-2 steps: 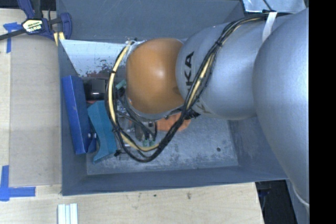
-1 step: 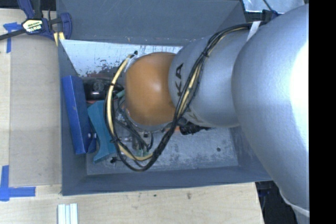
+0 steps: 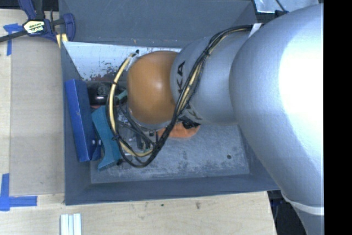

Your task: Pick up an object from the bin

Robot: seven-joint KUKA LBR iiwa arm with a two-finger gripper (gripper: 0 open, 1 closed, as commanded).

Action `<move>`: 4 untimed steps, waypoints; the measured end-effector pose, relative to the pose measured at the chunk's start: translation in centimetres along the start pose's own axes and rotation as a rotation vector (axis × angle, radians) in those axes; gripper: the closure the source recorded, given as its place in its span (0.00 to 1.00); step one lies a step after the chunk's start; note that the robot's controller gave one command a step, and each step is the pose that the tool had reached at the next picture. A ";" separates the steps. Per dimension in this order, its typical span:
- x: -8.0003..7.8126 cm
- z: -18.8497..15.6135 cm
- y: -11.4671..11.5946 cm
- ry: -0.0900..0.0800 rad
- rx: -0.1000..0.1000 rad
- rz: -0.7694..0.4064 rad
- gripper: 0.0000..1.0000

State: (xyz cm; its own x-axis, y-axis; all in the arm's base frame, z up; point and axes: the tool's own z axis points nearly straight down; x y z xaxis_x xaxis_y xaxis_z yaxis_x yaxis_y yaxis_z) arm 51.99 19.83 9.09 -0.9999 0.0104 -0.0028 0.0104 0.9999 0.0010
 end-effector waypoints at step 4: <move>2.0 -10.2 -1.6 0.001 0.000 0.211 0.00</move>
Offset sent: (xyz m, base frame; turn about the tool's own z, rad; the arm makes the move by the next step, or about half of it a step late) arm 0.0000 0.0000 0.0000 0.0000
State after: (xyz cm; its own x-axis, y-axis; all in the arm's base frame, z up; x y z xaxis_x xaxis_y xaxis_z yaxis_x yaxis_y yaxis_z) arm 49.91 18.29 19.23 -0.9755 0.2198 -0.0017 0.2198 0.9755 0.0010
